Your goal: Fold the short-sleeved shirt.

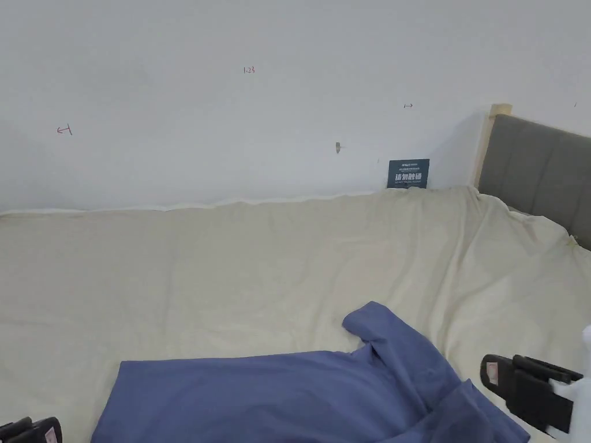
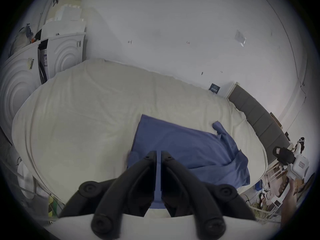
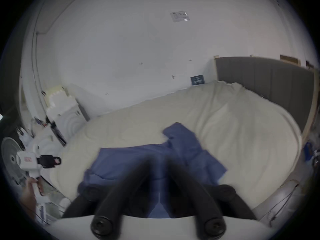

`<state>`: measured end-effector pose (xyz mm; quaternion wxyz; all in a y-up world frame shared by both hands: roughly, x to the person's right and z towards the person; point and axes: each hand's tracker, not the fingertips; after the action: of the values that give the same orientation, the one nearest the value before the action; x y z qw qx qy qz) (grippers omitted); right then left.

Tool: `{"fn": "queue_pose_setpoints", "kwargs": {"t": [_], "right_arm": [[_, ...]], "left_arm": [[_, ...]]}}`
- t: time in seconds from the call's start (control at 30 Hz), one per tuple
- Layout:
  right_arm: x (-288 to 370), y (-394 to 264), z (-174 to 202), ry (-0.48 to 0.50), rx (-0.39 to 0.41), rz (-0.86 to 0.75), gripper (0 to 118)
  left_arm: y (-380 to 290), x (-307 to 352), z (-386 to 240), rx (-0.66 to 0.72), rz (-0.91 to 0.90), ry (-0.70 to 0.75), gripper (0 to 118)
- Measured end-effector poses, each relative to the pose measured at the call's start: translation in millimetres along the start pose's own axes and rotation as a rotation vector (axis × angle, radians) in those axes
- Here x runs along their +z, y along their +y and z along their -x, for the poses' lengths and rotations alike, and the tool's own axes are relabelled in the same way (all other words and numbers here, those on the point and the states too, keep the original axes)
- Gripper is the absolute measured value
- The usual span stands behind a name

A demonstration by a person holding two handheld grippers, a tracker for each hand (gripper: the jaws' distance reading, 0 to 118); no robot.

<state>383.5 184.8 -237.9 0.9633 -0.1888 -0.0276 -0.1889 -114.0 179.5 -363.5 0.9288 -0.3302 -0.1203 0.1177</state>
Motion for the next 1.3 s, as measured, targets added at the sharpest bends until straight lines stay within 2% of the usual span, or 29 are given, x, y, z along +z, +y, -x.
{"fn": "queue_pose_setpoints", "kwargs": {"t": [0.03,0.1,0.13,0.2,0.23,0.33,0.4,0.47,0.53,0.57,0.6,0.63,0.67,0.7,0.77,0.8,0.9,0.97,1.0,1.03,1.07,1.1,1.13,1.17,1.23,1.3], "right_arm": [[-3.2,4.8,-0.7,-0.003,0.013,-0.016,0],[-11.8,9.5,-3.8,0.096,0.027,-0.002,0],[-13.2,1.5,2.3,0.103,0.05,-0.022,0],[-19.3,4.7,11.1,0.053,0.125,-0.039,0],[-24.2,8.1,12.3,0.06,0.122,-0.036,0],[-44.6,9.1,24.0,0.089,0.101,0.026,0],[-59.7,2.9,24.4,0.075,0.141,0.047,0],[-70.5,-3.0,20.4,0.036,0.155,0.064,0],[-81.1,-10.4,15.6,0.029,0.129,0.091,0],[-85.0,-12.0,14.0,0.032,0.108,0.109,0],[-87.9,-12.8,13.3,0.034,0.09,0.121,0],[-90.2,-13.5,12.6,0.038,0.075,0.132,0],[-95.6,-15.0,12.6,0.042,0.058,0.144,0],[-97.8,-16.5,11.9,0.045,0.042,0.157,0],[-102.4,-20.5,9.5,0.057,0.008,0.186,0],[-114.7,-27.1,-11.9,0.055,-0.008,0.199,0],[-126.6,-33.9,-20.0,0.043,-0.028,0.231,0],[-134.3,-35.3,-16.7,0.035,-0.023,0.236,0],[-135.6,-36.2,-15.7,0.031,-0.022,0.239,0],[-137.0,-36.9,-14.6,0.028,-0.024,0.245,0],[-141.4,-40.0,-33.1,0.032,-0.031,0.255,0],[-142.5,-40.9,-36.1,0.039,-0.032,0.263,0],[-142.7,-41.6,-35.6,0.043,-0.031,0.267,0],[-143.1,-42.5,-34.7,0.046,-0.029,0.27,0],[-144.9,-36.0,-32.5,0.053,-0.009,0.269,0],[-146.8,-22.5,-29.7,0.058,0.036,0.239,0]], "left_arm": [[-0.8,-0.7,-0.3,-0.014,-0.013,-0.011,5],[3.2,-0.6,-3.6,-0.034,-0.041,0.003,5],[6.9,0.9,-5.1,-0.027,-0.07,0.001,5],[23.7,-3.8,-5.9,0.021,-0.124,-0.061,5],[34.4,-11.5,-5.5,0.025,-0.102,-0.074,5],[82.1,-66.4,1.2,0.026,0.051,-0.053,5],[112.7,-118.7,4.6,-0.035,0.168,-0.071,5],[136.2,-174.2,1.5,-0.094,0.301,0.019,5],[148.0,-224.0,10.8,-0.052,0.413,0.011,6],[149.0,-248.2,13.3,-0.029,0.48,0.005,14],[150.7,-267.0,17.8,-0.007,0.508,0.035,58],[151.6,-283.4,20.4,-0.003,0.532,0.077,93],[152.9,-301.5,24.9,-0.003,0.567,0.078,104],[150.2,-304.8,21.6,0.0,0.549,0.082,104],[148.0,-329.6,16.4,-0.138,0.572,0.151,104],[144.2,-339.0,15.0,-0.175,0.579,0.166,104],[131.5,-362.6,10.5,-0.156,0.637,0.151,104],[126.8,-372.1,6.7,-0.144,0.654,0.145,103],[123.6,-375.3,4.8,-0.14,0.67,0.145,99],[118.9,-377.9,2.7,-0.143,0.693,0.15,89],[114.8,-376.0,-0.7,-0.183,0.718,0.187,74],[115.2,-371.0,-4.9,-0.26,0.675,0.233,51],[116.4,-369.0,-7.6,-0.316,0.653,0.261,21],[119.8,-364.3,-8.1,-0.283,0.641,0.229,21],[127.1,-357.7,-8.1,-0.222,0.619,0.214,4],[127.4,-354.0,-4.3,-0.211,0.633,0.205,4]]}}
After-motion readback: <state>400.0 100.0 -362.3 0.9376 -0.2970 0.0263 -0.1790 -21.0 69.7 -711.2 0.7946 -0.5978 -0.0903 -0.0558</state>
